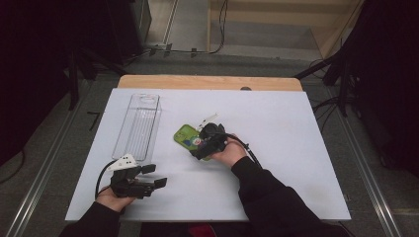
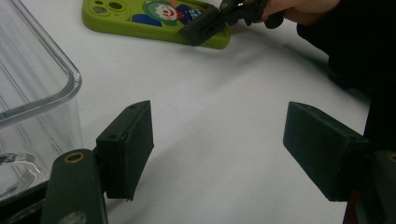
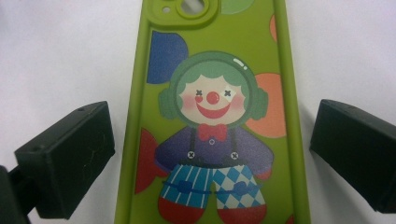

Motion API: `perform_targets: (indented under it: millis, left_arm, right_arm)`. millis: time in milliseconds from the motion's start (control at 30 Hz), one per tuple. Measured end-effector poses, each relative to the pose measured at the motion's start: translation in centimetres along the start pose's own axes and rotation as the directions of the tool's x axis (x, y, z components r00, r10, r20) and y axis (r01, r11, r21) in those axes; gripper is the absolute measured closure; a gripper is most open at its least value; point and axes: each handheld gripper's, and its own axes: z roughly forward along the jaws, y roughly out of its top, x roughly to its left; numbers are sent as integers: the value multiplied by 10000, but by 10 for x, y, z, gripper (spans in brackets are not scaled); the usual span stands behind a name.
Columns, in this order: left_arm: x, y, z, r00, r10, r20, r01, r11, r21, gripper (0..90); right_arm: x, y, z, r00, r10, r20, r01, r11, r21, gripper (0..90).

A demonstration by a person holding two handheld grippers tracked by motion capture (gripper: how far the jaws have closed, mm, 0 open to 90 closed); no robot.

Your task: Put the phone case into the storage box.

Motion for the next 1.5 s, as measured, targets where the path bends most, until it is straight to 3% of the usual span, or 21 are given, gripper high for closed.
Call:
perform_targets:
  millis: [233, 400, 500, 800, 1133, 1500]
  left_arm:
    - [0, 0, 0, 10000, -6, -6, 6, 10000, 13, 249]
    - [0, 0, 0, 10000, 4, -19, -4, 10000, 49, 249]
    - [0, 0, 1, 10000, 35, -37, -35, 10000, 64, 249]
    - [0, 0, 0, 10000, -86, 44, 86, 10000, 16, 250]
    - [1, 1, 0, 9984, -542, 130, 539, 9983, 243, 260]
    - [2, 2, 1, 9975, -693, 154, 686, 9968, 417, 239]
  right_arm:
    - [7, -2, 2, 9981, -362, 504, 361, 9993, 21, 0]
    - [8, -1, 2, 9976, -292, 628, 289, 9996, 49, 13]
    - [7, -2, -2, 9978, -262, 604, 266, 9996, -49, 133]
    - [5, -4, -3, 9983, -30, 574, 46, 9996, -279, 145]
    - [-3, -3, -7, 9983, 573, -141, -579, 9974, -438, 148]
    - [-10, -1, -20, 9916, 1033, -783, -1090, 9914, -720, 148]
